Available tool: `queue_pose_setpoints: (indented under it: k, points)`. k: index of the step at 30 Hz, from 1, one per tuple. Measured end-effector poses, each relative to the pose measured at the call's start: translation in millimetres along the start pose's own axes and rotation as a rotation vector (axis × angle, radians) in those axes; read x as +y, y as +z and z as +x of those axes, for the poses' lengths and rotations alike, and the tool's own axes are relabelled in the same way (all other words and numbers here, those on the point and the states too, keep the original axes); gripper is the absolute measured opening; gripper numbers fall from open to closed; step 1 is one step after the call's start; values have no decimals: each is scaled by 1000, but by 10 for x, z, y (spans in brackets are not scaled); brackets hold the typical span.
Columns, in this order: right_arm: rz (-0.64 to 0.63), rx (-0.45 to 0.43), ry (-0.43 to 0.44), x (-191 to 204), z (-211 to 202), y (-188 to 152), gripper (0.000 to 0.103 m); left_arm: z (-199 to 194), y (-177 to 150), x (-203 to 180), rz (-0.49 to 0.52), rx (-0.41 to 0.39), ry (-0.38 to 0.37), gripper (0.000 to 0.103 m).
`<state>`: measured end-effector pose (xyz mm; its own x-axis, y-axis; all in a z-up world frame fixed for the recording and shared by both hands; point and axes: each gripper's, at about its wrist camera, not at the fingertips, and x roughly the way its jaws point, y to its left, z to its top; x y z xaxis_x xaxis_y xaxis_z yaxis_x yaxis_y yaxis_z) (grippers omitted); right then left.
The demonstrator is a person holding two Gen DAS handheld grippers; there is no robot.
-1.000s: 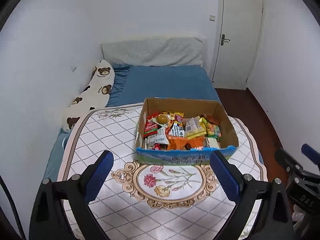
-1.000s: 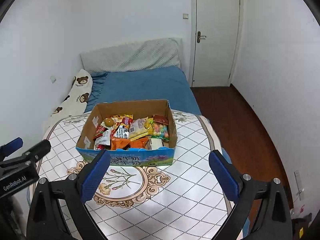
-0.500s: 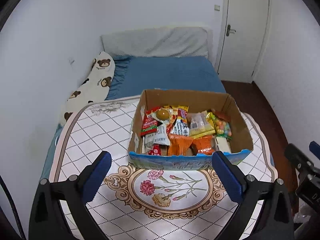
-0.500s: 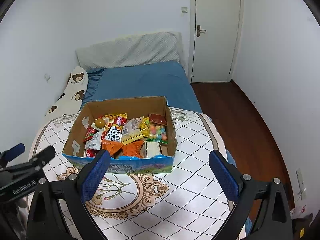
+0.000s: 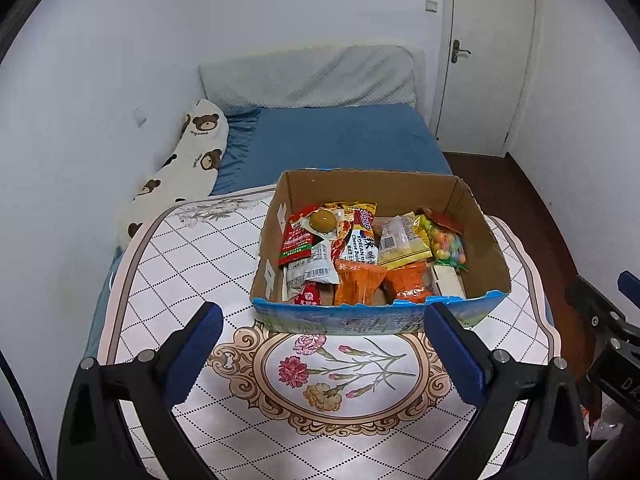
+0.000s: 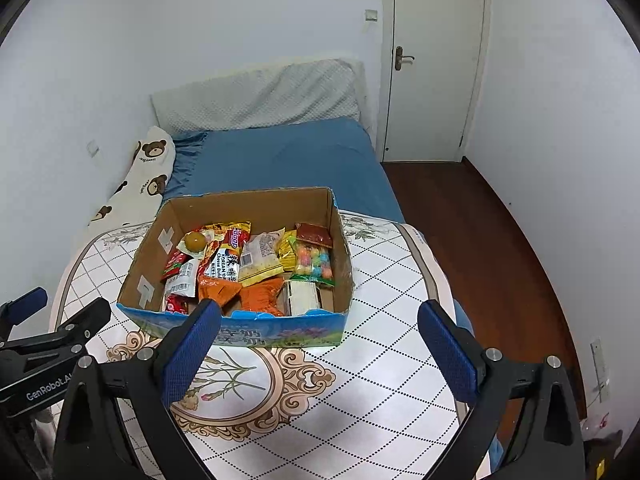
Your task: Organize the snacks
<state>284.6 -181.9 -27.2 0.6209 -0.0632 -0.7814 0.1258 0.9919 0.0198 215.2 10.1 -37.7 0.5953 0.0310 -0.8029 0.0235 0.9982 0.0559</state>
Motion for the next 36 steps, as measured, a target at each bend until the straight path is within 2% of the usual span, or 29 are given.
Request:
queue_pose_setpoints:
  k: [36]
  points:
    - [8, 30, 10, -93, -11, -130, 101, -89, -57, -37, 21, -8, -3, 103]
